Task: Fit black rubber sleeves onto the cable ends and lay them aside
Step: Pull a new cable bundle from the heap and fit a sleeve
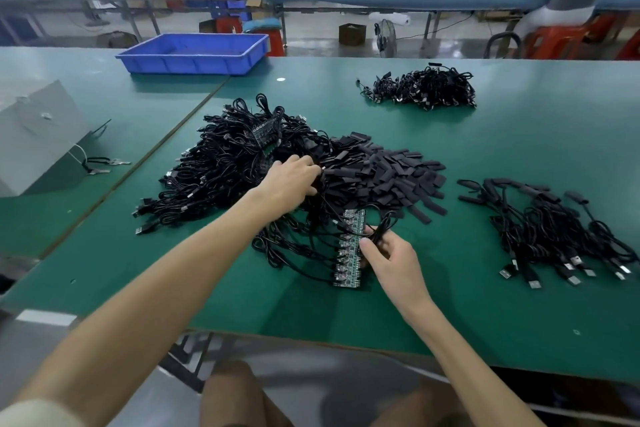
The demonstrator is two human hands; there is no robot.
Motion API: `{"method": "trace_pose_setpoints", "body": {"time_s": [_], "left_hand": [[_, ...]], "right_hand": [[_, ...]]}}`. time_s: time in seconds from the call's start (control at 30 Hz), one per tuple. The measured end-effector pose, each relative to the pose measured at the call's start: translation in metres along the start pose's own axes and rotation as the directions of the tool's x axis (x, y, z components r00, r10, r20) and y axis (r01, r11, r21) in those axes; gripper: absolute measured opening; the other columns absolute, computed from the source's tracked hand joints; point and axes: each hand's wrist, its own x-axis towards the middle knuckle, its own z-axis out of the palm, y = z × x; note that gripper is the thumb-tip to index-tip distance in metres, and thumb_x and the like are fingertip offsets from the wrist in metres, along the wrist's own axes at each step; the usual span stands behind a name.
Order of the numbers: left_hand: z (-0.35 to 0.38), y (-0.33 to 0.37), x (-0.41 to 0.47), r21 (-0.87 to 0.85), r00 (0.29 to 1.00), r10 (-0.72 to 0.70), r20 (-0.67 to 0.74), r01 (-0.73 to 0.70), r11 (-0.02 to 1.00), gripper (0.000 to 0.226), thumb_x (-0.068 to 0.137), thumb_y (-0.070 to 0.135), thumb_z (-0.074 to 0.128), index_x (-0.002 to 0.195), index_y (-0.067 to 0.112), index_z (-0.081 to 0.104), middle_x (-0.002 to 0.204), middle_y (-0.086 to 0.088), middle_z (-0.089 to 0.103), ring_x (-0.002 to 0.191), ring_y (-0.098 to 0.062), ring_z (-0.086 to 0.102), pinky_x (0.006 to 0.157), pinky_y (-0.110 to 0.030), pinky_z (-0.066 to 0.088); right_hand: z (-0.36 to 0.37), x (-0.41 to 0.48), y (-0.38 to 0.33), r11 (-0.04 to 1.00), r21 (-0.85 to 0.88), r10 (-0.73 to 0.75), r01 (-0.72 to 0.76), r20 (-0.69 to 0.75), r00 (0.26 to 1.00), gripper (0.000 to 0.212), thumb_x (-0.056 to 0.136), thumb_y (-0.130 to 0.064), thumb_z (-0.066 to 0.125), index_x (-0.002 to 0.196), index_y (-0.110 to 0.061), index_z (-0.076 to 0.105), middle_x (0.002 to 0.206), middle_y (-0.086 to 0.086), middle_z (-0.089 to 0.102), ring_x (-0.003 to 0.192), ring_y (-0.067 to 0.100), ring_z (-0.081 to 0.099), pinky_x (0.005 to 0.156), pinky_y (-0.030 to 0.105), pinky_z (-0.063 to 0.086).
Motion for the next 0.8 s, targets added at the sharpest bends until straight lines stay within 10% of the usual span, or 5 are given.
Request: {"method": "trace_pose_setpoints", "body": {"time_s": [0.37,0.5,0.8], "left_hand": [[-0.009,-0.027,-0.013,-0.176,0.979,0.028,-0.202,-0.065,0.982,0.034,0.103,0.012,0.051,0.136,0.017,0.057,0.126,0.0,0.067,0.115,-0.025,0.061,0.087,-0.049,0.056],[-0.019,-0.047,-0.018,-0.299,0.946,-0.075,-0.317,-0.025,0.954,0.035,0.098,-0.001,0.048,0.101,0.022,0.074,0.112,0.007,0.07,0.097,-0.021,0.068,0.083,-0.046,0.057],[0.024,-0.029,-0.012,-0.072,0.99,-0.027,-0.136,0.017,0.997,0.054,0.098,0.039,0.064,0.145,0.016,0.051,0.143,-0.004,0.051,0.136,-0.025,0.039,0.106,-0.045,0.044]], "right_hand": [[0.001,0.004,0.005,0.999,-0.034,0.002,-0.001,0.014,1.0,0.009,0.101,-0.031,0.06,0.098,-0.037,0.066,0.071,-0.005,0.072,0.077,0.018,0.069,0.081,0.044,0.053],[0.001,0.002,0.002,0.999,-0.041,0.001,0.0,0.025,1.0,0.008,0.1,-0.03,0.061,0.096,-0.035,0.065,0.068,-0.006,0.072,0.079,0.022,0.071,0.088,0.053,0.055],[0.0,0.0,0.004,1.0,-0.012,-0.021,0.022,0.02,1.0,0.009,0.1,-0.027,0.064,0.098,-0.036,0.066,0.068,-0.008,0.071,0.073,0.016,0.072,0.088,0.053,0.057]]}}
